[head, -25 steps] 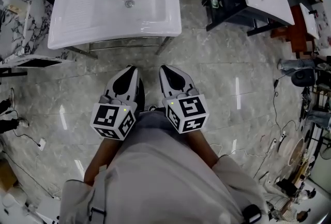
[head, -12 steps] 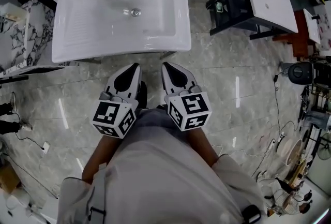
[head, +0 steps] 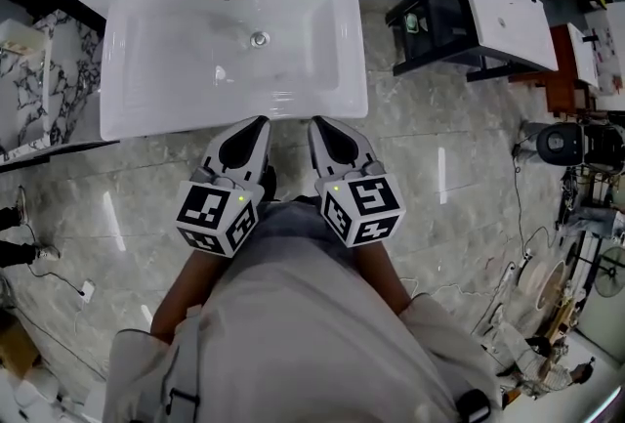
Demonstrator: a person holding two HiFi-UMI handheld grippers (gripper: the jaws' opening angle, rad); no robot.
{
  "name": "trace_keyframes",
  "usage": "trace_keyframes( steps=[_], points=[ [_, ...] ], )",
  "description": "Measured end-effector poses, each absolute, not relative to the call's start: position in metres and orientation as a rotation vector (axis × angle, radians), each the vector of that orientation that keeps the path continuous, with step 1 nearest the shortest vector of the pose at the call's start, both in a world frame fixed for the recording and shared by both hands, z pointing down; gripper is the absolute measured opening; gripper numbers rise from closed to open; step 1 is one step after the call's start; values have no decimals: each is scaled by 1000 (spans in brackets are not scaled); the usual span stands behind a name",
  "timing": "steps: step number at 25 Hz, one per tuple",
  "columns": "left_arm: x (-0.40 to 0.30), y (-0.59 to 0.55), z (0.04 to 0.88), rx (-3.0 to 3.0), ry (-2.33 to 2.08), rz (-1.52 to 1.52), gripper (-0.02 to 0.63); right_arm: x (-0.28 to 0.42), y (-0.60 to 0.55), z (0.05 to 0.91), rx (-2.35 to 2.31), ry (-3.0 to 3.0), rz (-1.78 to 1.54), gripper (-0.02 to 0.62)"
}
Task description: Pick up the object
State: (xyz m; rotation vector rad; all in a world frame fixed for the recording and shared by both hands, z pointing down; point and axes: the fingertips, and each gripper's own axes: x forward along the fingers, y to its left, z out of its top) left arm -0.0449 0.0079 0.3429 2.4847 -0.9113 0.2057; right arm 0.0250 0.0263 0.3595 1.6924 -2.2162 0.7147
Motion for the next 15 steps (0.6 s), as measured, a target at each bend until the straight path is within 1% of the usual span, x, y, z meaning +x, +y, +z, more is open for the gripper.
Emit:
trace_keyframes(
  steps=[15],
  points=[
    [-56, -35, 349, 2489, -835, 180, 0, 15, -14, 365, 1705, -2160, 680, 9]
  ],
)
